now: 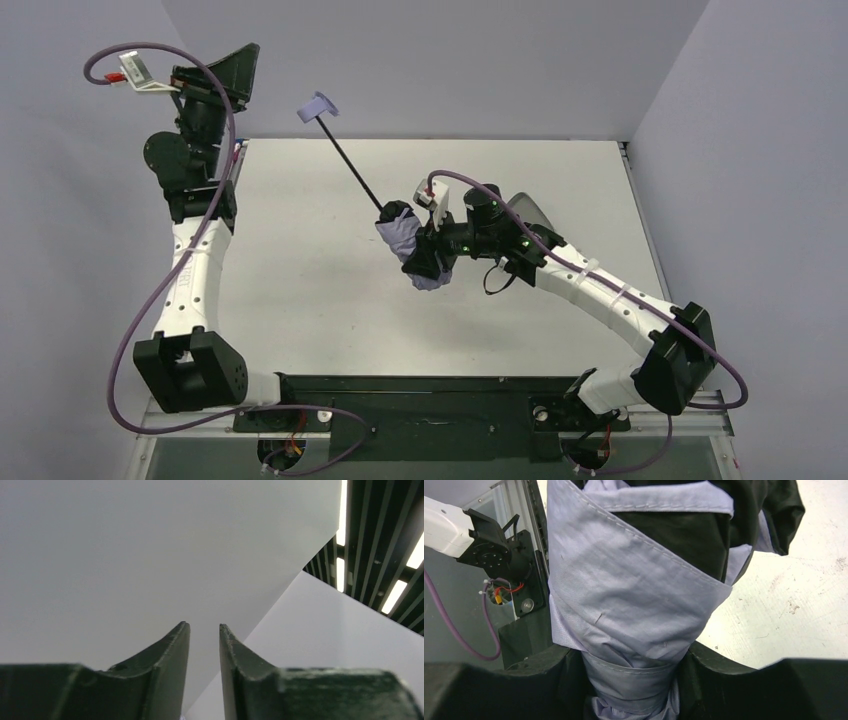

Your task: Open the umbrella

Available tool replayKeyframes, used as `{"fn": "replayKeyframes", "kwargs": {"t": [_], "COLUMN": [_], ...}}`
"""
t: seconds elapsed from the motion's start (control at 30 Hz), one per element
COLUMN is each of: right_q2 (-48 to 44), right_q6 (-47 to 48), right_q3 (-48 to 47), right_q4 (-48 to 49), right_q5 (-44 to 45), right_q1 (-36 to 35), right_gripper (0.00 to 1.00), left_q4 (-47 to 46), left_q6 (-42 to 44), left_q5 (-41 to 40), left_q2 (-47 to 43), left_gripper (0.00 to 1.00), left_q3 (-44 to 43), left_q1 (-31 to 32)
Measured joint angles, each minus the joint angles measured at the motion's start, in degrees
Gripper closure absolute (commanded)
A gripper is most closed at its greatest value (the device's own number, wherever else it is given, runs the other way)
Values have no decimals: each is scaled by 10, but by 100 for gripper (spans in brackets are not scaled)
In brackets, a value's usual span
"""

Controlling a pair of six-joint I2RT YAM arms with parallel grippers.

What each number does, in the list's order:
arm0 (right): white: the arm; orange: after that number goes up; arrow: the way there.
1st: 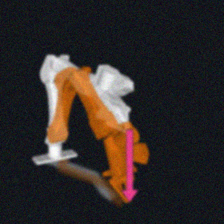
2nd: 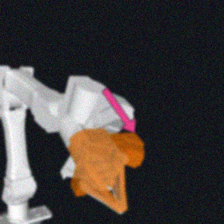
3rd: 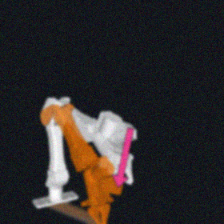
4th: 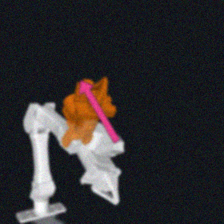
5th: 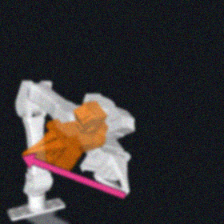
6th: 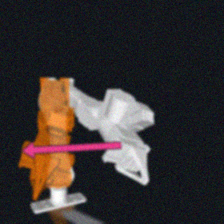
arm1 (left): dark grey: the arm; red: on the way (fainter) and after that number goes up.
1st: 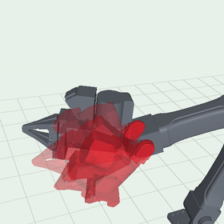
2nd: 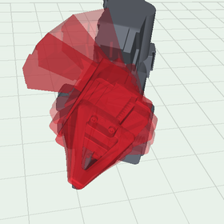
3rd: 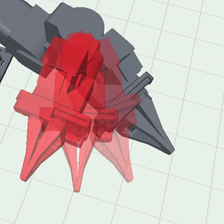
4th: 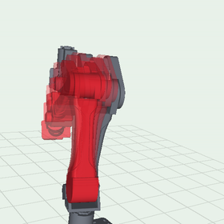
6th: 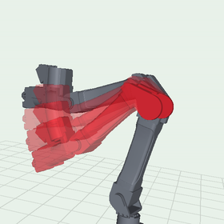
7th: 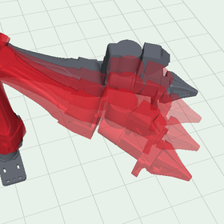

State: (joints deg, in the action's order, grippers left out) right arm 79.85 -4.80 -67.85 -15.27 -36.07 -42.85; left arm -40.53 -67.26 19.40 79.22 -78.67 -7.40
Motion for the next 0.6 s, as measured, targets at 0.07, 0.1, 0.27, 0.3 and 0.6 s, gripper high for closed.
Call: {"fn": "replayKeyframes", "kwargs": {"t": [0.07, 0.1, 0.27, 0.3, 0.6], "right_q2": [0, 0, 0, 0, 6], "right_q6": [2, 2, 19, 32, 172], "right_q3": [0, 0, -11, -19, -78], "right_q4": [-6, -6, -35, -52, -245], "right_q5": [0, 1, 16, 21, 66], "right_q1": [0, 0, 8, 13, 63], "right_gripper": [100, 100, 100, 100, 100], "left_q4": [-10, -14, 6, 46, 529], "left_q6": [6, 14, 174, 243, 1045], "left_q5": [3, 8, 110, 139, 257], "left_q2": [-3, -9, -59, -75, -243], "left_gripper": [51, 47, 20, 19, 18], "left_q3": [8, 21, 92, 93, 89], "left_q1": [1, 2, 3, 7, 109]}}
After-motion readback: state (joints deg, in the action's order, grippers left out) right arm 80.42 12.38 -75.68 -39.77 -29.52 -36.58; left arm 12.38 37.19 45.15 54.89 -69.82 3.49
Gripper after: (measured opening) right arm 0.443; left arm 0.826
